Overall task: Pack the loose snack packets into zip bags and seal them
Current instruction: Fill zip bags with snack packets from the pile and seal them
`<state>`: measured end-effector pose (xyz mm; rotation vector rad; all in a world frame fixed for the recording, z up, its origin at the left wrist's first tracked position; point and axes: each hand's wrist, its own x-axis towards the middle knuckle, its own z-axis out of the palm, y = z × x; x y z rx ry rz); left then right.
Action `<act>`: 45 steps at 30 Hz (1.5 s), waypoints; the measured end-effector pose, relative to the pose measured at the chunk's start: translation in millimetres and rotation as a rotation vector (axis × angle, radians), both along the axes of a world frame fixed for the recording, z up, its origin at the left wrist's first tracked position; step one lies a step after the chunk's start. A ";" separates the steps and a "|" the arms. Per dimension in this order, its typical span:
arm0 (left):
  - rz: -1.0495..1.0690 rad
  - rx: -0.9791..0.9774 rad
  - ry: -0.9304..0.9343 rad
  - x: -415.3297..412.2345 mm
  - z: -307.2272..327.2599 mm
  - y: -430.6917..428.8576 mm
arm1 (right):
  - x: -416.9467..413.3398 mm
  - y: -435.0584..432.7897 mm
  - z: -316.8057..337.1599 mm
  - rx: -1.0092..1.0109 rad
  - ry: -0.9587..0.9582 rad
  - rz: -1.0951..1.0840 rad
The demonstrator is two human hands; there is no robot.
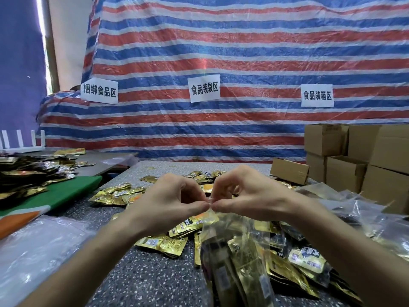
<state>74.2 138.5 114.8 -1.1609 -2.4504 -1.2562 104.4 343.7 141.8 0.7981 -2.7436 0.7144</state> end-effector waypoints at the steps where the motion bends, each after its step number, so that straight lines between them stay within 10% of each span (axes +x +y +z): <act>1: 0.005 0.016 -0.001 1.1 0.6 0.2 | 0.3 -0.4 0.5 -0.016 -0.007 0.007; 11: -0.041 0.119 -0.186 7.9 7.1 -1.9 | 6.5 -1.9 6.2 -0.081 -0.085 -0.002; 45: 0.061 0.250 0.151 7.9 -15.2 6.1 | 15.5 57.8 -4.4 -0.195 -0.107 -0.071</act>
